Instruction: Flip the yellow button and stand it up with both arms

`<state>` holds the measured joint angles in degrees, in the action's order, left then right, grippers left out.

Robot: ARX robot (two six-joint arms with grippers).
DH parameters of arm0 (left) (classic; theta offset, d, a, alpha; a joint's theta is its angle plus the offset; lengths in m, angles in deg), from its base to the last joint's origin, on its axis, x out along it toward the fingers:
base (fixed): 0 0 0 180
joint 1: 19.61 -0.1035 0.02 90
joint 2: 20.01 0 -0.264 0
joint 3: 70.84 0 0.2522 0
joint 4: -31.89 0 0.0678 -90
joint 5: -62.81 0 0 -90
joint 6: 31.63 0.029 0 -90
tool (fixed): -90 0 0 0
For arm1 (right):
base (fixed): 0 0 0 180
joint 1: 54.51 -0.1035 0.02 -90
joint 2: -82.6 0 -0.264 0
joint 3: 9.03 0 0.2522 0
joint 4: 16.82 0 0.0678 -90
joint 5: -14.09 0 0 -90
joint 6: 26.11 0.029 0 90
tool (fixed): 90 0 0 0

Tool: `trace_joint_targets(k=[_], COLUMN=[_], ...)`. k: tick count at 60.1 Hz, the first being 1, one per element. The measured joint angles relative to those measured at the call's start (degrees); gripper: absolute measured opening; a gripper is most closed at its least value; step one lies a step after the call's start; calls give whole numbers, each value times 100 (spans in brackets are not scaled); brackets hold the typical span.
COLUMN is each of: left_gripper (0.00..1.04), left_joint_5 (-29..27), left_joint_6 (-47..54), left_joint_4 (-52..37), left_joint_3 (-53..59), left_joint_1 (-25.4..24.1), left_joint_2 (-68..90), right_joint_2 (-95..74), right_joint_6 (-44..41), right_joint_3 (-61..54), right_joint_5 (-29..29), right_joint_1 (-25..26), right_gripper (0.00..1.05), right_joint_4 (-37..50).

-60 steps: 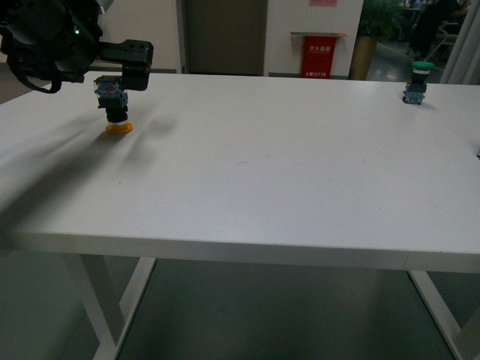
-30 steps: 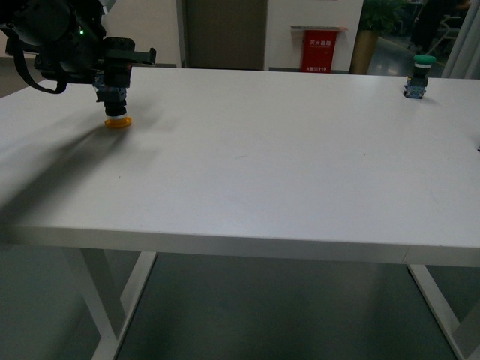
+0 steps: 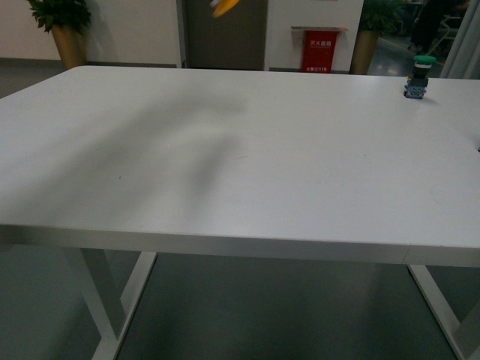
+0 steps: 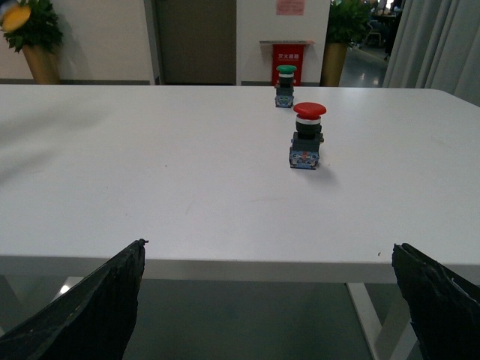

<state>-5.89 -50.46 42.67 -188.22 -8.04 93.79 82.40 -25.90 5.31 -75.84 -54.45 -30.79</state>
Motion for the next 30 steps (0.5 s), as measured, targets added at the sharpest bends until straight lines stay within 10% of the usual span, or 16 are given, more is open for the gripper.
trace_joint_targets(k=[8, 30], left_gripper=[38, 37], left_joint_5=[1043, 1775], left_joint_6=[-1690, -6234], left_joint_4=[-955, -4426], left_joint_3=[-249, 437], left_joint_1=[321, 916], left_joint_2=[28, 839], right_joint_2=[0, 0], right_joint_6=[0, 0], right_joint_3=[0, 0], right_joint_5=[0, 2], right_joint_1=[0, 0], right_gripper=[98, 98], right_joint_4=[0, 0])
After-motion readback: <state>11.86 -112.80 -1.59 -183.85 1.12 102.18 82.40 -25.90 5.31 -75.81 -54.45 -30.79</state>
